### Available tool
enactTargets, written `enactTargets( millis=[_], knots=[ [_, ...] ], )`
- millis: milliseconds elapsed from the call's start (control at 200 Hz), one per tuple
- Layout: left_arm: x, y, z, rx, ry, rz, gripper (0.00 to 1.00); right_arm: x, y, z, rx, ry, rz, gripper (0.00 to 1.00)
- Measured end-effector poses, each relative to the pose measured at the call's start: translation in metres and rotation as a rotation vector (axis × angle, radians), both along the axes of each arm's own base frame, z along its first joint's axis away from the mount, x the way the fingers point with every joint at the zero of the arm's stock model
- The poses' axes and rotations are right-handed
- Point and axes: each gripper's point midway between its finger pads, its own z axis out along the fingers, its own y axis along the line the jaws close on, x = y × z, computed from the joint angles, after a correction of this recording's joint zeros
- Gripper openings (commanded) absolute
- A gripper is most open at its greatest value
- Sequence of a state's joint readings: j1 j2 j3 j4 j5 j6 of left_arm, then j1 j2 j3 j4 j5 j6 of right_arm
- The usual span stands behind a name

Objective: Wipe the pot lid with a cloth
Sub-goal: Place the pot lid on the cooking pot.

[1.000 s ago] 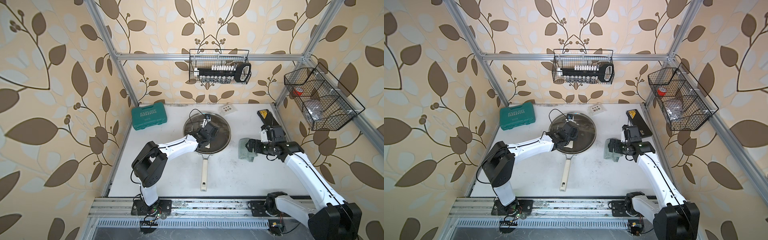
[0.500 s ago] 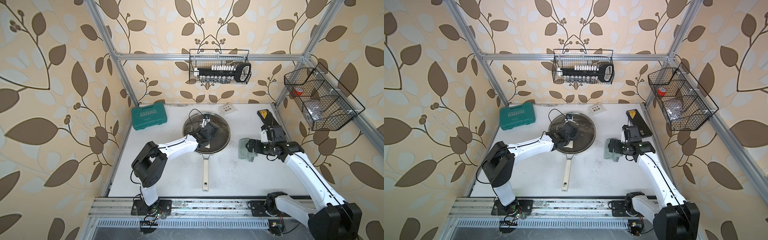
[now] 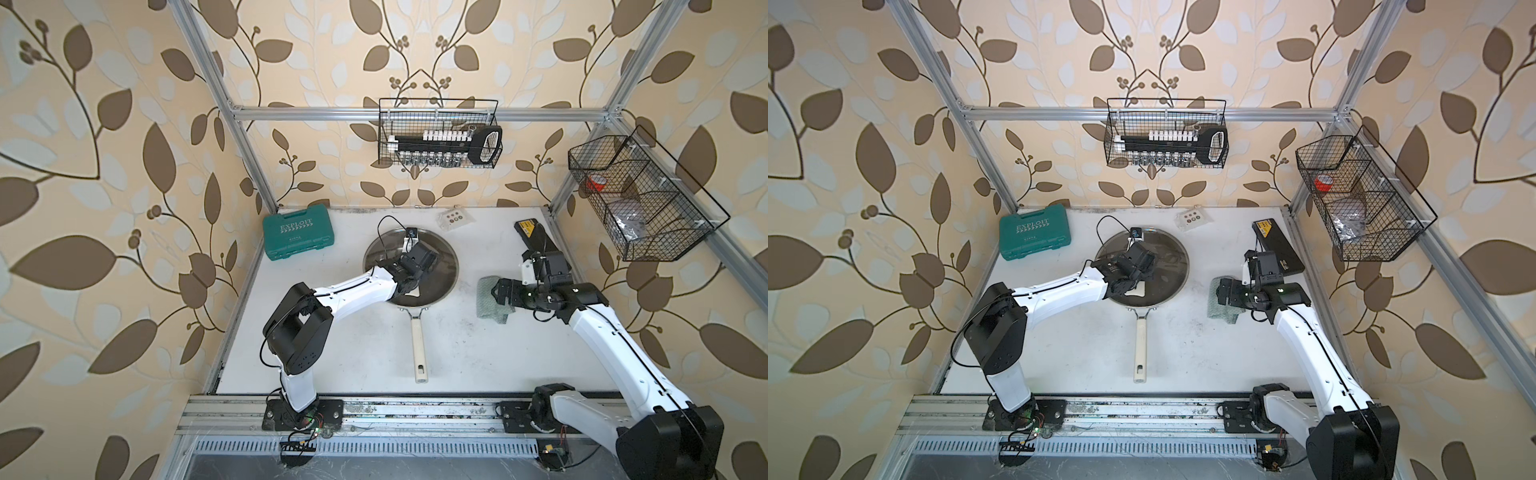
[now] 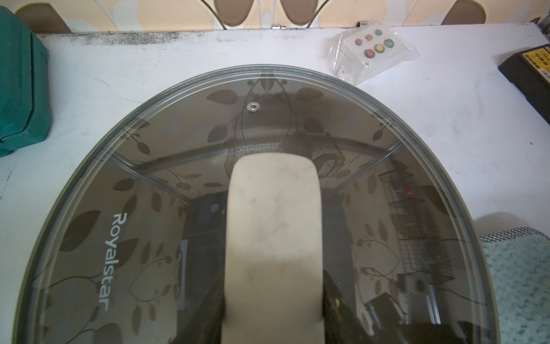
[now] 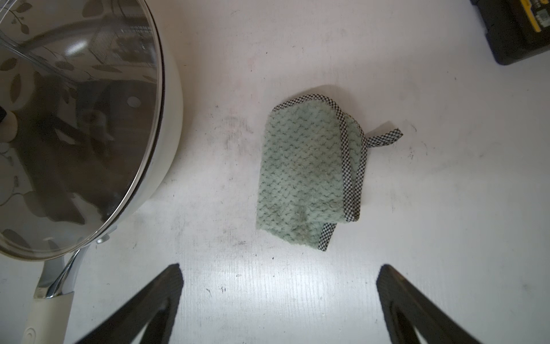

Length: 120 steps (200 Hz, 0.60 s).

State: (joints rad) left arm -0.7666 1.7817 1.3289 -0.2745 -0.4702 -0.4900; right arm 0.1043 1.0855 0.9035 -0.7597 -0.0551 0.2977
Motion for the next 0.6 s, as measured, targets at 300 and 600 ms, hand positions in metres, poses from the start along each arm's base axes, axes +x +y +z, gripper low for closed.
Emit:
enactTargets(
  millis=[300, 600],
  knots=[
    [0.0001, 0.0006, 0.0002, -0.003, 0.0, 0.007, 0.0, -0.0002, -0.0001, -0.0002, -0.002, 0.001, 0.002, 0.99],
    [0.0015, 0.0016, -0.0011, -0.007, -0.015, 0.018, 0.0, -0.0016, -0.0009, 0.0004, -0.007, 0.001, 0.004, 0.99]
  ],
)
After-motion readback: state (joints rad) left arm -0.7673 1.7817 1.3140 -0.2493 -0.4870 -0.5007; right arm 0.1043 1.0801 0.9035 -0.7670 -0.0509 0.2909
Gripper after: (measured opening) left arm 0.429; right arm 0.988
